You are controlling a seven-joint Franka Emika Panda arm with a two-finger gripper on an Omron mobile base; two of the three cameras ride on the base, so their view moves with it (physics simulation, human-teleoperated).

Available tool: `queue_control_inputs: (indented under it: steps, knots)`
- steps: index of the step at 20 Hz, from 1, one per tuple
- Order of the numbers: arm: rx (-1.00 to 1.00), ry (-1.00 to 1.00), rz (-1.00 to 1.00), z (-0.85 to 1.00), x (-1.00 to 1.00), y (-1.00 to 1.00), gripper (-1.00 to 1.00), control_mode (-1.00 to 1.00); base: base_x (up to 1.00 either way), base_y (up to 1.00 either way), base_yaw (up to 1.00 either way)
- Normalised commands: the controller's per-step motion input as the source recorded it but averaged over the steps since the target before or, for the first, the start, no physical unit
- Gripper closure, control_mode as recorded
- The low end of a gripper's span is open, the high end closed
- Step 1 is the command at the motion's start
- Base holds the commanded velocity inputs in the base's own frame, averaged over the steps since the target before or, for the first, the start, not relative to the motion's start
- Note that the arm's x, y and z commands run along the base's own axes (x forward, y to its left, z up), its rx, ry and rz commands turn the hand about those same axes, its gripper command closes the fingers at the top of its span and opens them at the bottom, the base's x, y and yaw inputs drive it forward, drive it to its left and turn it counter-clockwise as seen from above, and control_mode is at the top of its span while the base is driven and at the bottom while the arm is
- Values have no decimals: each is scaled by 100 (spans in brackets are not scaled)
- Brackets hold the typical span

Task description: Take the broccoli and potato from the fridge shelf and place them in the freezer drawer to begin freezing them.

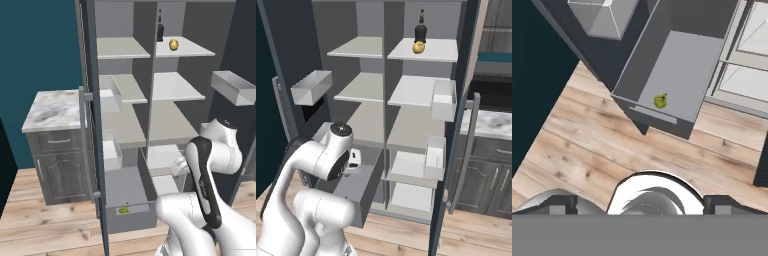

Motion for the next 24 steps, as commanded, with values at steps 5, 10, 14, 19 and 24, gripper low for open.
queue_control_inputs:
  steps: [5,10,14,19,24]
  knots:
    - [-1,15,-3,-12,0,1,-100,-100,0,0,0]
    - [0,8,0,-17,0,-5,-100,100,-1,-14,0]
    - [0,0,0,0,0,0,-100,100,0,-64,0]
    - [0,0,0,0,0,0,-100,100,31,-34,0]
    - [0,0,0,0,0,0,-100,100,82,-2,1]
